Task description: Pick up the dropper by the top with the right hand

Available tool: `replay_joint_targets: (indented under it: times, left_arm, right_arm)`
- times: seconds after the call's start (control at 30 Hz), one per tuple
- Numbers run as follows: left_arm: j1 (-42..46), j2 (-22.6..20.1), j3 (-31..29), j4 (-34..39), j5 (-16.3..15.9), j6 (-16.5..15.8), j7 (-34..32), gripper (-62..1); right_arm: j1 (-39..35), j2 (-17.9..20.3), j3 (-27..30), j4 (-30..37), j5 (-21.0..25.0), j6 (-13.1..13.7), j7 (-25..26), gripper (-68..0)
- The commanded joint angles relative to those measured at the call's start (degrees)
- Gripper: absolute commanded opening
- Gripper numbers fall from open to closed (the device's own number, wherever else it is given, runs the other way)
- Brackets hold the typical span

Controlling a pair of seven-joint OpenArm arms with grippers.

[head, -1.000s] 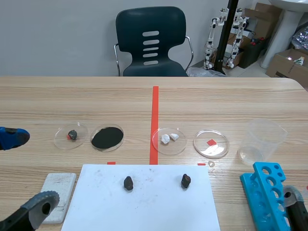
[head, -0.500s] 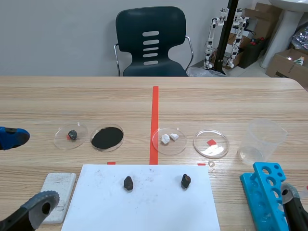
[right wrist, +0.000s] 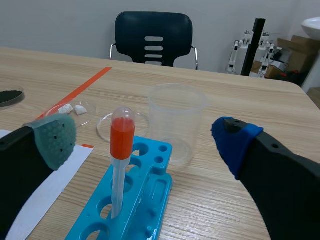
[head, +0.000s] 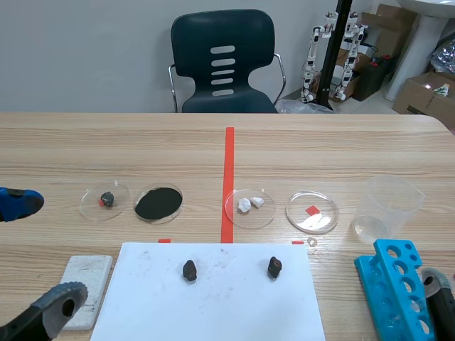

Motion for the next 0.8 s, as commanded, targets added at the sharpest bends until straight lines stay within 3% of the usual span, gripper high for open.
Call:
replay_joint_targets:
  times: [0.0, 0.4, 0.77]
  left_arm:
    - [-0.02, 0.28, -0.17, 0.37, -0.39, -0.07, -0.83, 1.4]
    - [-0.02, 0.28, -0.17, 0.37, -0.39, -0.07, -0.83, 1.4]
    - [-0.02, 0.28, -0.17, 0.37, -0.39, -0.07, -0.83, 1.4]
  right_arm:
    - [0.50, 0.17, 0.02, 0.35, 0.35, 0.00, 1.11, -15.3]
    - [0.50, 0.17, 0.02, 0.35, 0.39, 0.00, 3.23, -33.7]
    - [0.52, 0.17, 0.02, 0.35, 0.42, 0.00, 0.42, -41.9]
